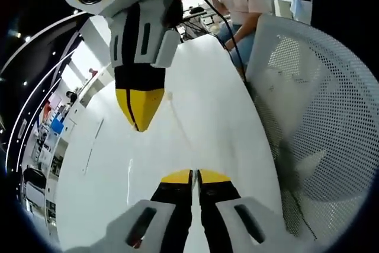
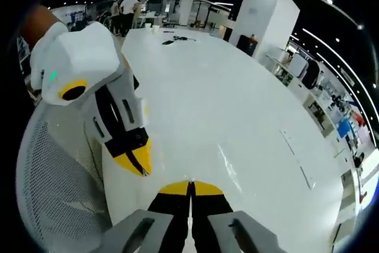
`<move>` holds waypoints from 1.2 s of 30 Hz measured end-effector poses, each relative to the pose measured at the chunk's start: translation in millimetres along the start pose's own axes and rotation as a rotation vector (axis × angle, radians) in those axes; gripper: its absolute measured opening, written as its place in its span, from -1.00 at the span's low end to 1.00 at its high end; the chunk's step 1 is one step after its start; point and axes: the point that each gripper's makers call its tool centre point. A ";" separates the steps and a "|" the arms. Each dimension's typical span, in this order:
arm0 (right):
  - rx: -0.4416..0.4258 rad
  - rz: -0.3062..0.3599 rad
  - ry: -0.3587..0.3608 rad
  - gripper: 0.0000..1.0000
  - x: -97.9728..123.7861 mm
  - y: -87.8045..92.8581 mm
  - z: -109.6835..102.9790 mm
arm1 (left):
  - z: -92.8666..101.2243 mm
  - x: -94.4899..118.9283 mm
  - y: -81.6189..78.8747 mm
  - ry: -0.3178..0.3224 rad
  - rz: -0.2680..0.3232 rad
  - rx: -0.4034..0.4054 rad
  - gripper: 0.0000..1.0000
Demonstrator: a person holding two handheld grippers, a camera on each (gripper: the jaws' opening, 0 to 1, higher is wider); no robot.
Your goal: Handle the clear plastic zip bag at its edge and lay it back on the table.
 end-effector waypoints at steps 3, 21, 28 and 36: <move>0.023 0.016 0.017 -1.00 2.4 -3.2 1.5 | 0.7 -0.6 0.8 0.006 -0.008 0.003 -0.99; 0.131 0.094 0.097 -1.00 16.4 -21.9 6.2 | -1.5 1.5 -4.8 -0.006 -0.025 0.031 -0.99; 0.142 0.092 0.097 -1.00 19.4 -23.4 1.1 | 1.9 -0.1 -7.1 0.002 -0.032 0.015 -0.99; 0.141 0.066 0.088 -1.00 16.1 -13.5 -0.6 | -3.3 -0.3 -9.4 -0.020 -0.022 0.019 -0.98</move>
Point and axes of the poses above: the point that each gripper's makers call its tool centre point, and the gripper's own axes: x roughly backward along the fingers, z roughly to its right, y roughly out of its underside, and after that the axes turned 9 degrees about z, right-handed
